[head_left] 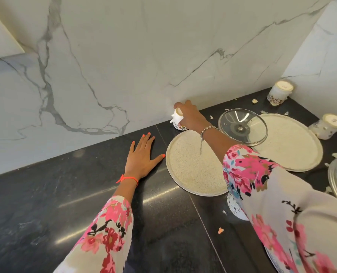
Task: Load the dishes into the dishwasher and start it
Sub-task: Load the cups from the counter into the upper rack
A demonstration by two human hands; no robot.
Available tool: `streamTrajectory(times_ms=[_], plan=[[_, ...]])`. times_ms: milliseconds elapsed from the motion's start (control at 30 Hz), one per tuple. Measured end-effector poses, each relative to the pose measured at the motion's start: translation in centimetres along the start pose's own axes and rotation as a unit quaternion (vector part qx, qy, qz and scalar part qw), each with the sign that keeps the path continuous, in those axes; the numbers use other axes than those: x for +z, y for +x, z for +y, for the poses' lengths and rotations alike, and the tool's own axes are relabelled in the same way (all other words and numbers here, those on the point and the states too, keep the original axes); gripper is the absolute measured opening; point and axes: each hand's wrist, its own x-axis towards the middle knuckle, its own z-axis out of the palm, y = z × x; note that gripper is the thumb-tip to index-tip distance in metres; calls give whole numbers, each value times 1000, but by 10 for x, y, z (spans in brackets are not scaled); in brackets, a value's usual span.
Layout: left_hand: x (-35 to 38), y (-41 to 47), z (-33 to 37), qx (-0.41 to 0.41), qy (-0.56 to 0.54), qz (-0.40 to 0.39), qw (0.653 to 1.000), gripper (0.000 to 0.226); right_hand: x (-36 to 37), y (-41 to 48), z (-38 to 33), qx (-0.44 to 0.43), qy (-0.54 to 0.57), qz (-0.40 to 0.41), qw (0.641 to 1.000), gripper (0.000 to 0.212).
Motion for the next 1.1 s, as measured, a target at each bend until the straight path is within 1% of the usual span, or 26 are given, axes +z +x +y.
streamTrajectory(times_ms=[133,267,433,600,700,800,867,1000,1100], plan=[[0,1,1,0,8,-7,1000,86,-9,-12,-6,-12,5,54,998,54],[0,1,2,-1,4,-5,1000,80,-17,-32,-13,-19,13,78,997,58],[-2,2,1,2,-20,-7,1000,78,-18,-72,-21,6,35,60,998,63],[-9,3,-3,12,-96,-41,994,76,-16,-122,-31,40,19,47,998,63],[-15,-17,0,37,-139,-22,989,73,-12,-162,-37,54,28,42,997,62],[-18,-56,8,64,-158,-3,985,70,-5,-206,-48,83,33,39,995,62],[-21,-88,17,84,-157,-12,984,69,-3,-240,-58,105,39,49,993,59],[-27,-156,40,125,-156,-20,980,68,1,-319,-79,126,15,56,990,57],[-31,-217,63,167,-154,-30,973,68,8,-389,-95,150,30,64,986,55]])
